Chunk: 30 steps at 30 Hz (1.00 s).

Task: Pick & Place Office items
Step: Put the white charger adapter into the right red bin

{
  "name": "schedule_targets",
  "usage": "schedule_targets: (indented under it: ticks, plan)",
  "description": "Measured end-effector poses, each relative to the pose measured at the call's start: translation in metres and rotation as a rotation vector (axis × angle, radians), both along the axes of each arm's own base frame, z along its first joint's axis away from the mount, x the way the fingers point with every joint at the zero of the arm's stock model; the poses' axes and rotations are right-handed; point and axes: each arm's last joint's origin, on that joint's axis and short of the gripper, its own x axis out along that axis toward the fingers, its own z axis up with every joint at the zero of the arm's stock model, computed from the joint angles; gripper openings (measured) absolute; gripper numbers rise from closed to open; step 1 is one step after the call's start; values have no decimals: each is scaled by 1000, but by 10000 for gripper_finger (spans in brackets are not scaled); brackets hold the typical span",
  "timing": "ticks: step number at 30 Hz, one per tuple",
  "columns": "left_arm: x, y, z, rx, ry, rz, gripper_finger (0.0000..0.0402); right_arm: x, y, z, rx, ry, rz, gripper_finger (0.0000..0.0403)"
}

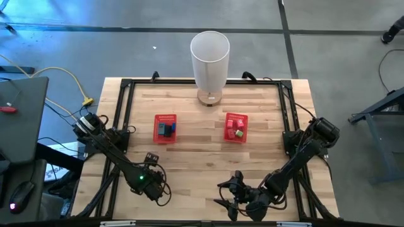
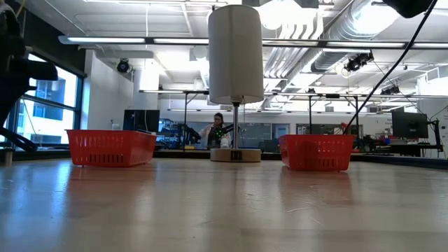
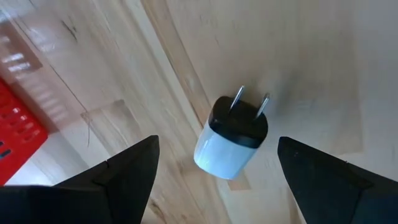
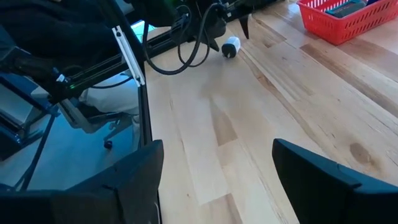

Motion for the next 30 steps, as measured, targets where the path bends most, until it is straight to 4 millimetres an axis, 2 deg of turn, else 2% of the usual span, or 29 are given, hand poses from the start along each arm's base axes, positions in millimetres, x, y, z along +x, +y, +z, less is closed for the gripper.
schedule_targets:
  ticks: [8, 16, 26, 30]
  plan:
    - [1, -1, -2, -28, -6, 0, 317, 1, 1, -3, 3, -2, 0, 290]
    - [-4, 3, -16, -38, -8, -15, 317, 6, 2, -13, 25, 31, 22, 290]
    - [-4, 3, -17, -41, 2, -99, 316, 6, 2, -15, 16, 38, 23, 290]
    - [-4, 3, -17, -42, 3, -100, 296, 6, 2, -15, 15, 39, 23, 290]
